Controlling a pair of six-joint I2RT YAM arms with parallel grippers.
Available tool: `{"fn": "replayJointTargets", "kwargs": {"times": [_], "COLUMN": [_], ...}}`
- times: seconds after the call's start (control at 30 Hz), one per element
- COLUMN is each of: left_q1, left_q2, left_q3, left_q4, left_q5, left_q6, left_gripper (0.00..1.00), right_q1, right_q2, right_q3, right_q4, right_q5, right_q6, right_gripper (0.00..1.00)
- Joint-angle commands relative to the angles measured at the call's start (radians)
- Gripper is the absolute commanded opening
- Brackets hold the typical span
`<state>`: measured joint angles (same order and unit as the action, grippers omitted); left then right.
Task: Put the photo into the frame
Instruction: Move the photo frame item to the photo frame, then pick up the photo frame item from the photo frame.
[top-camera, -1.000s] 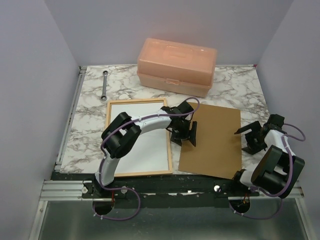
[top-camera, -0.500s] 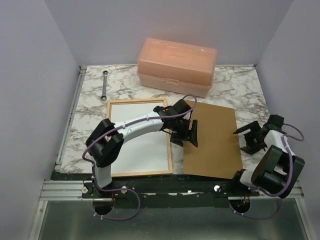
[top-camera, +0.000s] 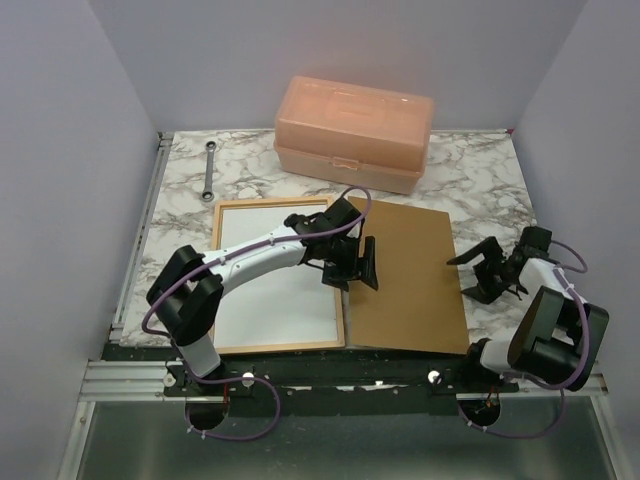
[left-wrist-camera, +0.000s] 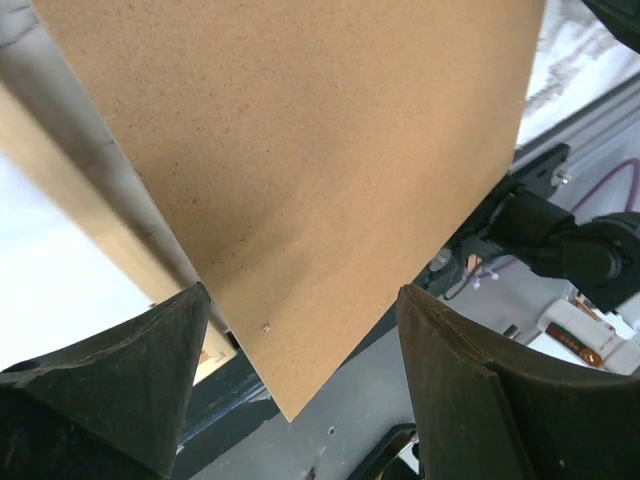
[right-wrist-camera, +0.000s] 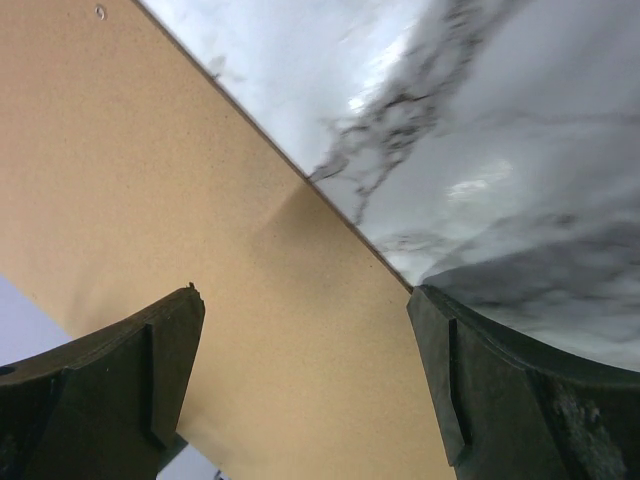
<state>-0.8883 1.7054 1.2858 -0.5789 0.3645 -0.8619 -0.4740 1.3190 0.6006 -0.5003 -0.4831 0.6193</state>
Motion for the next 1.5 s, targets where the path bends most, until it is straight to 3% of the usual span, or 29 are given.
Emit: {"fn": "replayJointTargets", "kwargs": {"times": [0.0,0.27,0.73,0.9,1.07,1.3,1.47], "left_q1": [0.028,0.089,0.183,0.236,0.249,0.248,0.233], "left_q2": [-0.063,-0.165,-0.374,-0.409,-0.429,-0.428,-0.418], "left_q3": [-0.058,-0.174,-0.369,-0.353,-0.336,-0.363,-0.397], "left_q4": [0.092,0.058,-0.11,-0.258,-0.327,-0.269,-0.179], "left_q5": [-0.005,-0.044,-0.238,-0.37,-0.447,-0.402,-0.329], "left_q6": [-0.023,-0.003,0.027,0.049,0.064,0.07,0.054], "left_gripper": [0.76,0.77,0.79,0.9,0.9,0.79,0.51], "right_q1": [0.123,0.315,0.629,0.709,0.71,0.709,0.707], "right_q2": [0.018,0.022,0.143,0.156,0.117,0.057,0.042], "right_q3": [-0.021,-0.023,0.014,0.063,0.088,0.125,0.127], "right_q4": [0.005,0.09,0.296,0.283,0.225,0.129,0.106], "right_q5": [-0.118,-0.092,-0.092,-0.034,0.054,0.171,0.185], "right_q6": [0.064,0.182,0.346,0.333,0.241,0.106,0.051], "right_gripper": [0.92,0.92,0.93,0.94,0.97,1.0,1.0]}}
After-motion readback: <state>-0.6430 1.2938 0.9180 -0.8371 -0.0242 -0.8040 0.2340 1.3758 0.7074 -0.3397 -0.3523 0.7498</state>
